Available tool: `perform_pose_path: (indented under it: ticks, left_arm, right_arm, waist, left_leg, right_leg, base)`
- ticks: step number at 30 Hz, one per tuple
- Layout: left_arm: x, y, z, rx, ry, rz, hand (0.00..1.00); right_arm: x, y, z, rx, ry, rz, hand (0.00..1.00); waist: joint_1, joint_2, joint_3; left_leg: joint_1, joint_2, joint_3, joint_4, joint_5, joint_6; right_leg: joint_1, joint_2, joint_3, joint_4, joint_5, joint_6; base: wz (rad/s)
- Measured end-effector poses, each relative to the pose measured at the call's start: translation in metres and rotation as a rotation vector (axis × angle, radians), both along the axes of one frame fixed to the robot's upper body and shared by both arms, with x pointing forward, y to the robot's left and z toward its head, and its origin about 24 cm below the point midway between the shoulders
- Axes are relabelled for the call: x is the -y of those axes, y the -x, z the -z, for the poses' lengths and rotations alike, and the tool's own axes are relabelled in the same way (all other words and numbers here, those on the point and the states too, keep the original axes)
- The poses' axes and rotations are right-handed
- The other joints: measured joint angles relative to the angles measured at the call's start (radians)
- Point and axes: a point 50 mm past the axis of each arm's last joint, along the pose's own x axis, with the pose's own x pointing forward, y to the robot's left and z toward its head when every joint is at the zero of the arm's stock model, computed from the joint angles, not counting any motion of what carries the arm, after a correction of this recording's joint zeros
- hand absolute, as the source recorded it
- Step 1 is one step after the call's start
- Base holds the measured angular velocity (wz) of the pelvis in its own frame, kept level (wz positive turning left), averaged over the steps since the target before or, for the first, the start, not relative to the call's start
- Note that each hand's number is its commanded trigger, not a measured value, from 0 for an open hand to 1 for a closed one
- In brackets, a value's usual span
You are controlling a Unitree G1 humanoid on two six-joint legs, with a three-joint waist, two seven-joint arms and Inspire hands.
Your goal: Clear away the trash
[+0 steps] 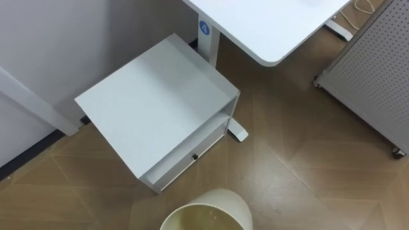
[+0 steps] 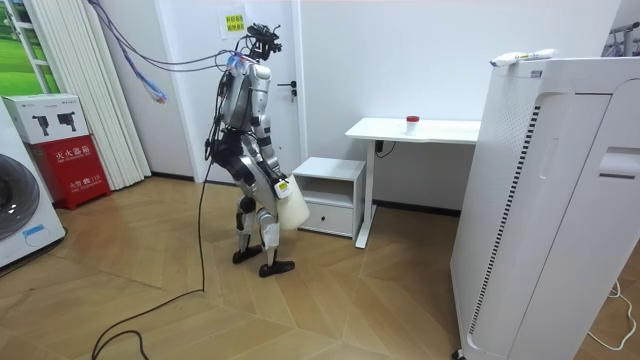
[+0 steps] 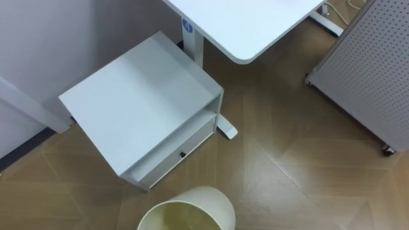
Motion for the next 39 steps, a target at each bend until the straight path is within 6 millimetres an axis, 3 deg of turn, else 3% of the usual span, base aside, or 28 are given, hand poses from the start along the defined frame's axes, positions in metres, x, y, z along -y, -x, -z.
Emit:
perform_pose_path:
  ticks: [22,35,39]
  left_arm:
    - [-0.003,-0.006,-0.002,0.053,-0.078,0.072,0.0]
    - [-0.018,-0.029,-0.016,0.17,-0.094,-0.026,0.0]
    - [-0.025,-0.043,-0.03,0.254,-0.063,-0.065,0.0]
  right_arm:
    - [0.002,-0.002,-0.001,-0.006,-0.019,0.011,1.0]
    - [0.011,-0.003,-0.001,-0.005,-0.018,0.092,1.0]
    - [0.023,-0.006,-0.004,0.007,-0.003,0.133,1.0]
  waist:
    - [0.002,0.007,0.0043]
    - [0.013,0.012,0.0136]
    - [0.021,0.014,0.0156]
  left_leg:
    - [0.014,-0.009,0.005,-0.022,0.001,0.001]
    - [0.08,-0.013,0.022,-0.054,0.001,0.001]
    - [0.111,-0.013,0.031,-0.054,0.0,0.002]
  right_leg:
    - [0.003,-0.004,0.0,-0.01,0.001,0.005]
    - [0.048,-0.004,0.012,-0.014,-0.005,0.01]
    - [0.075,-0.003,0.02,-0.017,-0.006,0.011]
  base:
    - [0.0]
    - [-0.03]
    - [-0.06]
